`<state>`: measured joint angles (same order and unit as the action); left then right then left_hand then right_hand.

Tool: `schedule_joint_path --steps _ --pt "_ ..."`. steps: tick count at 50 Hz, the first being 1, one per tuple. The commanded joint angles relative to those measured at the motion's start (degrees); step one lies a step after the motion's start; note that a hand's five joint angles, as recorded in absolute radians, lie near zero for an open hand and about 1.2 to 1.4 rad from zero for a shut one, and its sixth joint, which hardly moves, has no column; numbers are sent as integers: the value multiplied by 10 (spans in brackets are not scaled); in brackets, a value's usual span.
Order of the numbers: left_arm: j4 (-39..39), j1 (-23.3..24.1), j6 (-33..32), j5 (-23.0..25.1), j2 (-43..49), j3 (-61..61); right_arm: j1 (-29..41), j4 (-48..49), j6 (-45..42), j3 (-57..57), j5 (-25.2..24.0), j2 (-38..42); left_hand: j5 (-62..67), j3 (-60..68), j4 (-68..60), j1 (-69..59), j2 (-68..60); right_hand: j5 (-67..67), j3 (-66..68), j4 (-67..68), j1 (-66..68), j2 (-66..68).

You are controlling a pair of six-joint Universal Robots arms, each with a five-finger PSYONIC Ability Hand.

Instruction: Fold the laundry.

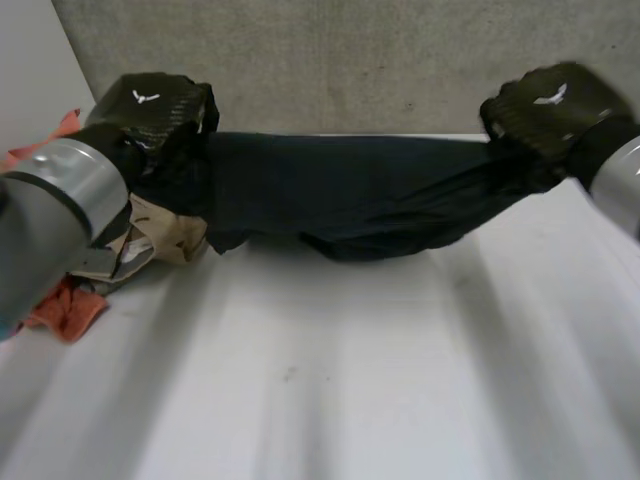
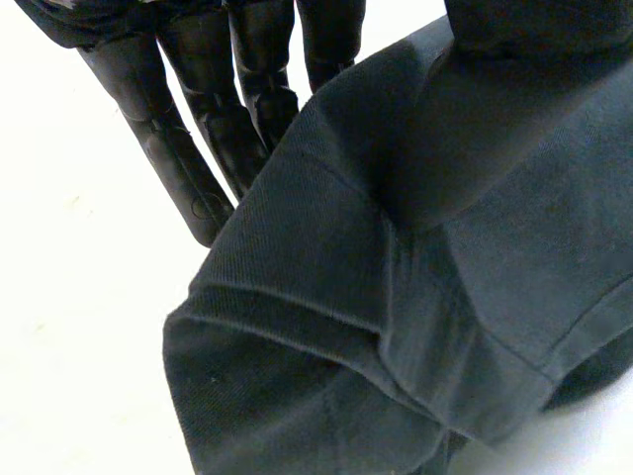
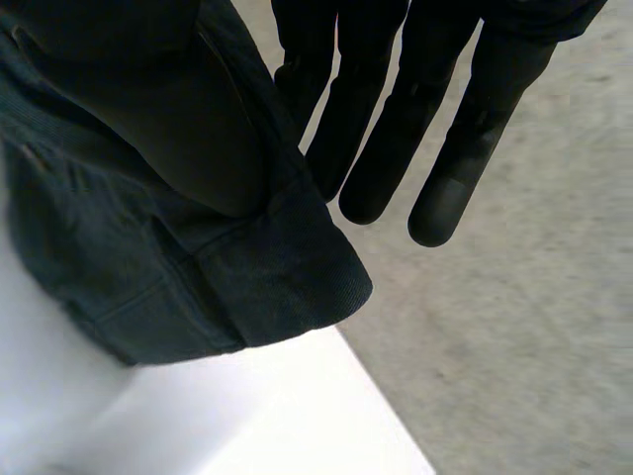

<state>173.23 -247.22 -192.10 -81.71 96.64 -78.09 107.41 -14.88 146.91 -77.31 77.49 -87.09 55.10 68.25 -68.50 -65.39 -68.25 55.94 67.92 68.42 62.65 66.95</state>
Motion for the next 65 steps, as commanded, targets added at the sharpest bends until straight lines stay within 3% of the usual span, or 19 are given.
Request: schedule_joint_path --steps 1,8,12,15,21,24,30,42,50,54,58,65 --pt "-36 -3 7 31 -1 1 -14 -50 0 12 6 -4 149 117 -115 -146 -117 141 121 116 173 130" --pt "-31 -2 1 30 151 64 -10 -42 2 30 10 120 149 117 -115 -146 -117 141 121 116 173 130" --pt "5 -3 1 26 233 182 -9 34 43 91 42 174 149 117 -115 -146 -117 141 121 116 173 130" --pt "88 -3 9 23 272 273 -9 112 75 133 70 191 149 117 -115 -146 -117 141 121 116 173 130" --pt "357 3 29 3 278 340 -10 413 138 175 118 192 149 117 -115 -146 -117 141 121 116 173 130" --pt "395 2 52 -13 276 340 -9 498 136 165 116 192 149 117 -115 -146 -117 141 121 116 173 130" --pt "339 3 73 -18 274 319 -9 452 135 149 101 194 149 117 -115 -146 -117 141 121 116 173 130" --pt "238 9 64 -14 268 92 2 305 131 -10 77 224 149 117 -115 -146 -117 141 121 116 173 130" --pt "132 16 -20 -15 299 9 19 246 79 -102 80 257 149 117 -115 -146 -117 141 121 116 173 130" --pt "119 17 -45 -15 293 5 18 248 77 -118 80 255 149 117 -115 -146 -117 141 121 116 173 130" --pt "120 14 -46 -20 294 13 20 250 77 -118 85 257 -342 -374 376 345 374 141 121 116 173 130" --pt "112 16 -47 -13 240 -41 20 260 78 -121 103 260 -335 -367 369 338 367 141 121 116 173 130"
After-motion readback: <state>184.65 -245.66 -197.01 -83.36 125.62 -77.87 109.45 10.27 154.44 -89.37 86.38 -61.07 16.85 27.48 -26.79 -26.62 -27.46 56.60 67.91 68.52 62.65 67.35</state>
